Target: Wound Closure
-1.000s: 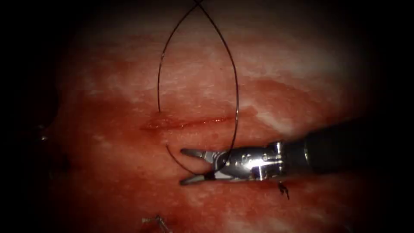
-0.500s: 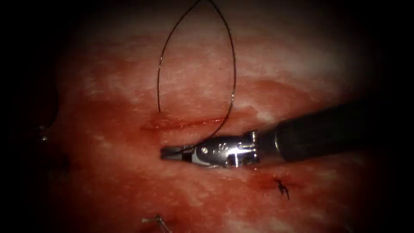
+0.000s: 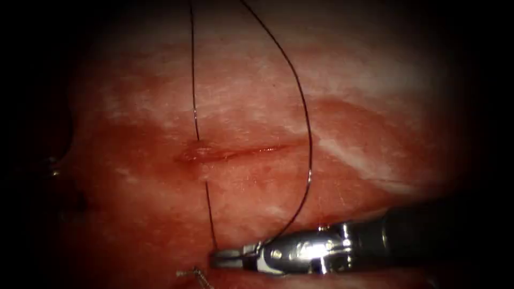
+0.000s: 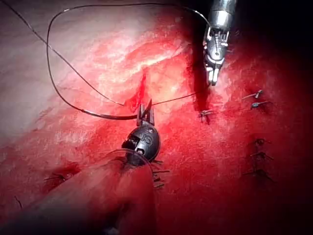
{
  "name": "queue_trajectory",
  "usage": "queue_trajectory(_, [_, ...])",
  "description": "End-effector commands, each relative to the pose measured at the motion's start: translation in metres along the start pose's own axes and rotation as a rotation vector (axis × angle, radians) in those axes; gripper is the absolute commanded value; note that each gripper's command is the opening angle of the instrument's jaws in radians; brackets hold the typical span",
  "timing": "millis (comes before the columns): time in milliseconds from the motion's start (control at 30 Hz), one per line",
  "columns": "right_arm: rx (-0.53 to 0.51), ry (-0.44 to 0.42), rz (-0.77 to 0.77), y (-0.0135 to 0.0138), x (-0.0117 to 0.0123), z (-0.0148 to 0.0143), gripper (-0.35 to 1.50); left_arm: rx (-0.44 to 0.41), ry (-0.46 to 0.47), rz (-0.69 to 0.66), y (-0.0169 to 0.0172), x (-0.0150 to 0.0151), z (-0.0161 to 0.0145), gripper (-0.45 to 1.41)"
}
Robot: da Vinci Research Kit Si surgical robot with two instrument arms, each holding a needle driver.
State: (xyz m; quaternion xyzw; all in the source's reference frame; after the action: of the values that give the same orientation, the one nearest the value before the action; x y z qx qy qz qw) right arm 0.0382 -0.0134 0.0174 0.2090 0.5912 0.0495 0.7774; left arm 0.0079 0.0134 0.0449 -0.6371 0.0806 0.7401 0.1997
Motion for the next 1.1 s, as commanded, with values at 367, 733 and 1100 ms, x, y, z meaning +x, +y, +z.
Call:
queue_trajectory(367, [-0.082, 0.012, -0.064, 0.0016, -0.0005, 0.0002, 1.15, -0.005, 0.001, -0.003, 0.0009, -0.0005, 0.0004, -0.45])
queue_trajectory(733, [-0.167, -0.02, -0.04, 0.0138, -0.01, 0.0028, 1.11, -0.004, 0.001, -0.003, 0.0009, -0.0005, 0.0005, -0.45])
queue_trajectory(1100, [-0.08, -0.002, -0.069, 0.014, -0.0107, 0.0047, -0.35, -0.01, 0.0, -0.001, 0.0011, -0.0006, 0.0009, -0.45])
